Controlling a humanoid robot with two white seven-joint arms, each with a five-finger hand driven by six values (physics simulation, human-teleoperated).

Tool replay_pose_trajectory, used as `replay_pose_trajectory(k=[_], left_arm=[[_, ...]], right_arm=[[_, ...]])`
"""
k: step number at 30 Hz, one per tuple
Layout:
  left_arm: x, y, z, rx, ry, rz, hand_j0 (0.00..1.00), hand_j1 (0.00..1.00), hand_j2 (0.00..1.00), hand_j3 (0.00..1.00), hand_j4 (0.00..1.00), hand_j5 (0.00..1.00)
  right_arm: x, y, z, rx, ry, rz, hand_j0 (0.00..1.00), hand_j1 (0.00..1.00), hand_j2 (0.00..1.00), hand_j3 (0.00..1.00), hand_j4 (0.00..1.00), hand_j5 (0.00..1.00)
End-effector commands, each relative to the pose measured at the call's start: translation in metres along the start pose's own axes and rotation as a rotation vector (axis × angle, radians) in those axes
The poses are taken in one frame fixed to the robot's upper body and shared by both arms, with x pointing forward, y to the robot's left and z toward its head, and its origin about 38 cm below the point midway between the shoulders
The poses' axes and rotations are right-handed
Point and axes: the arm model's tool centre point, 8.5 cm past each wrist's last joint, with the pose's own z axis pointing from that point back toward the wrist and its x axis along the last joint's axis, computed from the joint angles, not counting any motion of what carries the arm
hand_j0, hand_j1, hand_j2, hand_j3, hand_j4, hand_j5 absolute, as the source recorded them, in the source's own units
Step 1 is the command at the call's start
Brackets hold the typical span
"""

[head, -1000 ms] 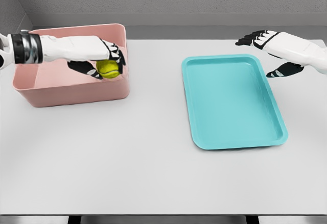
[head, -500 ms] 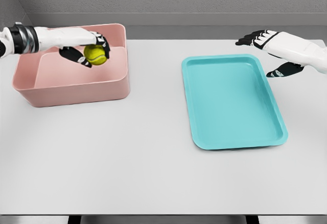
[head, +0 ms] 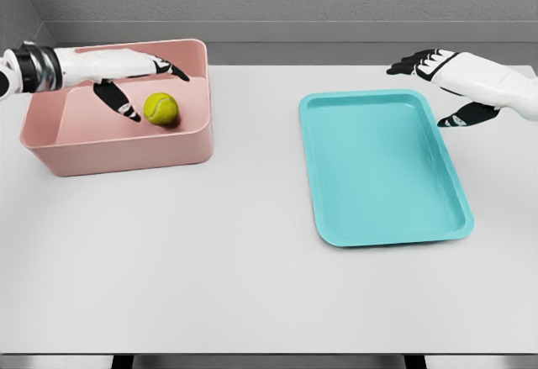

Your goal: Put the tennis from the blue tray into the pink basket with both arms

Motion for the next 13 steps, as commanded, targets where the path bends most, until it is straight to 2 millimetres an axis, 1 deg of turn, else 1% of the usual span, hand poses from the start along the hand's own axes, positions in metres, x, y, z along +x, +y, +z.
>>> replay_pose_trajectory(k=[1,2,3,4,6,7,8,9,10,13], left_arm=[[0.012,0.017,0.02,0.045,-0.037,-0.035,1.0,1.0,1.0,1.0,1.0,1.0],[0.018,0.019,0.028,0.059,-0.062,-0.036,1.0,1.0,1.0,1.0,1.0,1.0],[0.026,0.015,0.036,0.067,-0.094,-0.028,1.0,1.0,1.0,1.0,1.0,1.0],[0.035,0.016,0.051,0.07,-0.121,-0.046,1.0,1.0,1.0,1.0,1.0,1.0],[0.053,0.006,0.071,0.051,-0.167,-0.063,1.0,1.0,1.0,1.0,1.0,1.0],[0.056,0.0,0.081,0.038,-0.17,-0.064,1.0,1.0,1.0,1.0,1.0,1.0],[0.058,-0.001,0.084,0.035,-0.171,-0.064,1.0,1.0,1.0,1.0,1.0,1.0],[0.055,-0.001,0.089,0.07,-0.159,-0.056,1.0,1.0,1.0,1.0,1.0,1.0],[0.05,-0.011,0.098,0.063,-0.137,-0.044,1.0,1.0,1.0,1.0,1.0,1.0],[0.05,-0.017,0.097,0.05,-0.14,-0.036,1.0,1.0,1.0,1.0,1.0,1.0]], right_arm=[[-0.001,-0.002,0.001,-0.006,0.005,-0.004,1.0,1.0,1.0,1.0,1.0,1.0],[-0.001,-0.002,0.001,-0.007,0.004,-0.004,1.0,1.0,1.0,1.0,1.0,1.0],[-0.001,-0.002,0.001,-0.007,0.004,-0.004,1.0,1.0,1.0,1.0,1.0,1.0],[-0.001,-0.003,0.002,-0.007,0.005,-0.003,1.0,1.0,1.0,1.0,1.0,1.0],[-0.001,-0.003,0.002,-0.008,0.005,-0.001,1.0,1.0,1.0,1.0,1.0,1.0],[-0.001,-0.003,0.002,-0.008,0.005,-0.001,1.0,1.0,1.0,1.0,1.0,1.0],[-0.001,-0.003,0.002,-0.008,0.005,-0.001,1.0,1.0,1.0,1.0,1.0,1.0],[-0.002,-0.004,0.002,-0.01,0.006,-0.001,1.0,1.0,1.0,1.0,1.0,1.0],[-0.002,-0.004,0.003,-0.009,0.007,0.0,1.0,1.0,1.0,1.0,1.0,1.0],[-0.002,-0.004,0.002,-0.01,0.006,-0.001,1.0,1.0,1.0,1.0,1.0,1.0]])
